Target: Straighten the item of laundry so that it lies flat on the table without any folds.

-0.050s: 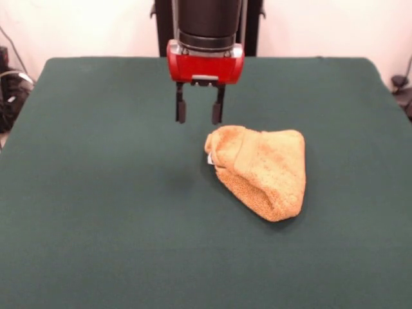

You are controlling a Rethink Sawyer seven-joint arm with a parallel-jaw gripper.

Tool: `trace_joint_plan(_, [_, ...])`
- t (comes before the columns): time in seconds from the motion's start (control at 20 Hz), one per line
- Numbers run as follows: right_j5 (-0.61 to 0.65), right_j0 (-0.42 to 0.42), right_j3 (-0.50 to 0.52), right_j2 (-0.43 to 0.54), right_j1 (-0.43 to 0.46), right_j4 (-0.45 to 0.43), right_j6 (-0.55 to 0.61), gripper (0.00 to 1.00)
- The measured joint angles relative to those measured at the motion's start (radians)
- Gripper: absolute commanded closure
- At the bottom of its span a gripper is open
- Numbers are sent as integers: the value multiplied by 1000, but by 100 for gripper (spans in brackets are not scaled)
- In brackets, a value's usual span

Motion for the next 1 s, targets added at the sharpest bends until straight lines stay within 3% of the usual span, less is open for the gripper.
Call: trace_joint_plan(1.0, [0, 43, -64, 0, 33, 3, 0, 0])
